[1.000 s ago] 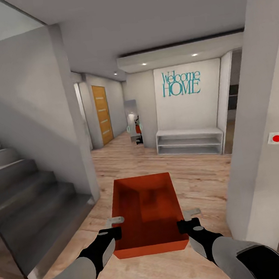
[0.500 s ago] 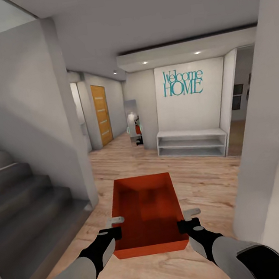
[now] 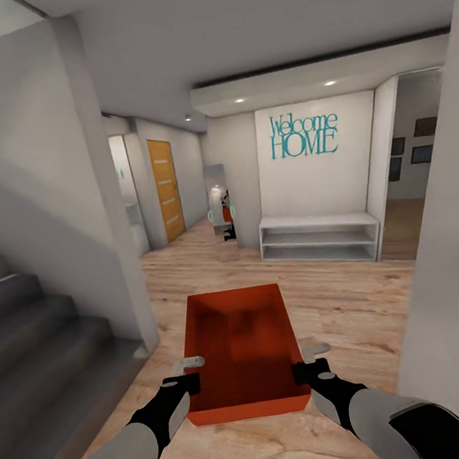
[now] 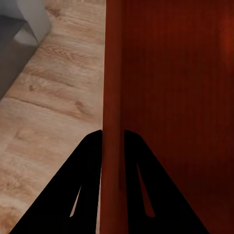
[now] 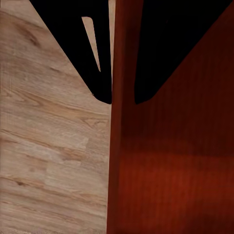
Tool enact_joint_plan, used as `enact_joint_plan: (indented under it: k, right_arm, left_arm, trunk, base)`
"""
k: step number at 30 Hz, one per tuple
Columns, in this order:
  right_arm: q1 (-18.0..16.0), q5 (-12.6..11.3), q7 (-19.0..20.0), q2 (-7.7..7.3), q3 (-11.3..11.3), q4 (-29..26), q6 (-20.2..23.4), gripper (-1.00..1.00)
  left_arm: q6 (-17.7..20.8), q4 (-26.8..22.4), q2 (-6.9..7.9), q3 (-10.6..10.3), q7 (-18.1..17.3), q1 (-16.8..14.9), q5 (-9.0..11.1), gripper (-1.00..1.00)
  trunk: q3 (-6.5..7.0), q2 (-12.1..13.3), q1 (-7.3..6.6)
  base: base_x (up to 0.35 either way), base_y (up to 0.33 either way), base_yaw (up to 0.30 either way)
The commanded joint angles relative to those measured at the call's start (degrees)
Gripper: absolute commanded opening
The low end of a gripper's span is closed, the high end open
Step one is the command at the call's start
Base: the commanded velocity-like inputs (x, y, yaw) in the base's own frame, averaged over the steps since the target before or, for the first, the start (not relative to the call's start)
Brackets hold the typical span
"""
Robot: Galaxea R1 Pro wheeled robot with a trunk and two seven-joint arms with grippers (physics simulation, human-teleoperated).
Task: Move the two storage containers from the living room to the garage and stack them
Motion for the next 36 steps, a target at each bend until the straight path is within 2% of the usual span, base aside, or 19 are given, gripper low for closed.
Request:
enact_joint_plan:
  k: [1, 36]
  right_arm:
    - [-0.1, 0.1, -0.2, 0.30, -1.4, 0.0, -0.3, -1.00]
    - [-0.1, 0.1, -0.2, 0.30, -1.4, 0.0, -0.2, -1.00]
  left_arm:
    - [0.4, -0.2, -0.06, 1.8, 0.5, 0.0, 3.3, -1.00]
    - [0.3, -0.3, 0.00, 1.8, 0.5, 0.0, 3.3, -1.00]
  trunk:
    - [-0.07, 0.0, 0.04]
    - [-0.07, 0.0, 0.04]
  base:
    - [0.324, 0.000, 0.000]
    - [0.324, 0.000, 0.000]
